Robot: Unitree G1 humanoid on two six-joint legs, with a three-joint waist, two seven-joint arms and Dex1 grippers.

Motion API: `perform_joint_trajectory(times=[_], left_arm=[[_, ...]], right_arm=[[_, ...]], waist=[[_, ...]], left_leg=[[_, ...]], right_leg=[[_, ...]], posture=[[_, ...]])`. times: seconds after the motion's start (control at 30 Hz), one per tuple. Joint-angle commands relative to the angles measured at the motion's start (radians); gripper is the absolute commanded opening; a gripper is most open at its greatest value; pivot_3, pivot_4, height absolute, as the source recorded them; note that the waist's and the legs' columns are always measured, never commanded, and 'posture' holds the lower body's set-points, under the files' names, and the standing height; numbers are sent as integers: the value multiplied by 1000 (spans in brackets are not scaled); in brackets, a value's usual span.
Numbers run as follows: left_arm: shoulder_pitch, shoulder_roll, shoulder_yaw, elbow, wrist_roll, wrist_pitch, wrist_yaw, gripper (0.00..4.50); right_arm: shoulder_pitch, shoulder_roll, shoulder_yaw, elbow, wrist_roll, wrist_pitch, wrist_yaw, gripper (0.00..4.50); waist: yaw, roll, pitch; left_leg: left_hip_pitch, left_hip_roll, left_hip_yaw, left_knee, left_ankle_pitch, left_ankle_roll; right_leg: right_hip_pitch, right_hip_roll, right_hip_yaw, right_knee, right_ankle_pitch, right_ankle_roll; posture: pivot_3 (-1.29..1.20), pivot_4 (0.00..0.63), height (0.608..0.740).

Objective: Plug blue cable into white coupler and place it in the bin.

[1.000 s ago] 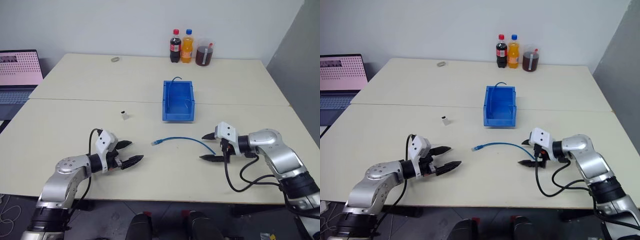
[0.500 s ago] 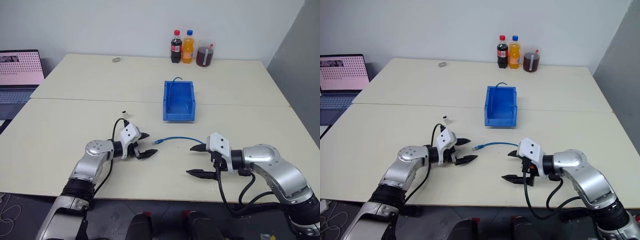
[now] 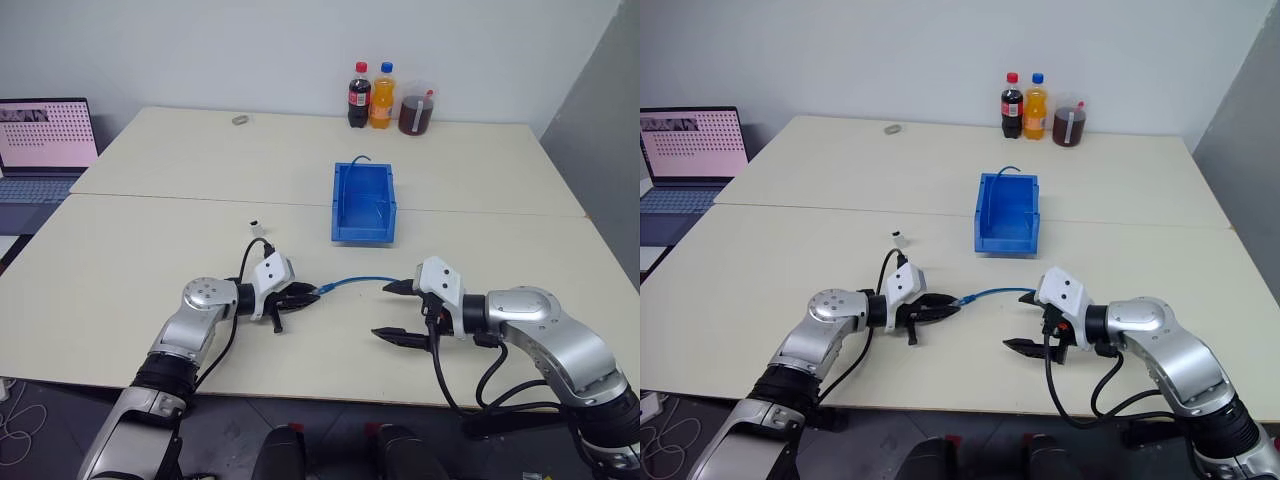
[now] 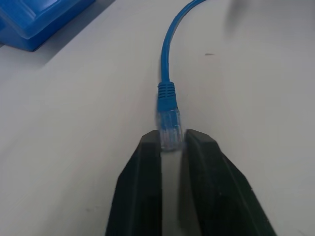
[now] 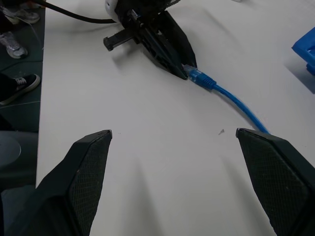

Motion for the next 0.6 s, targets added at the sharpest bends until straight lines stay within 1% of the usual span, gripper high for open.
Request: perform_joint_trajectory(times=[0.03,0.17,0.27,0.3,0.4,0.47,0.6], left_arm=[[40,-2,-47,25,51,26,3,221],[51,-11,-15,-45,1,44,-1,221],[72,-20,28,-156,-80,118,-9,221],[79,-21,41,-199,-110,156,-12,221],[101,0,96,-424,-286,381,-23,220],[104,7,130,-519,-387,504,-11,220],[112,23,154,-612,-469,611,17,220]], right_arm=[[-9,0,-45,-46,36,2,-11,4302],[26,31,-67,-69,75,-14,-30,4302],[65,48,-72,-86,88,-21,-44,4302],[80,60,-80,-96,106,-16,-48,4302],[122,141,-143,-132,285,92,-87,4302],[125,169,-168,-131,347,144,-114,4302],[119,177,-186,-125,402,185,-144,4302]], waist=[[0,0,0],[-1,0,0],[-2,0,0],[-2,0,0],[-4,-4,3],[-5,-4,4],[-10,-4,4]], left_leg=[[0,0,0,0,0,0],[0,0,0,0,0,0],[-1,0,0,-1,0,0],[-1,0,0,-1,0,0],[-4,1,-1,-1,0,0],[-5,1,-2,0,0,0],[-3,1,-3,0,0,0]], right_leg=[[0,0,0,0,0,0],[0,0,0,0,0,0],[-1,0,0,0,0,0],[-1,0,0,0,0,0],[-2,0,-1,-1,-1,0],[-3,1,-2,-1,-1,0],[-1,1,-2,0,-1,0]], posture=[[0,150,740],[0,150,740],[0,150,740],[0,150,740],[0,150,740],[0,150,740],[0,150,740]])
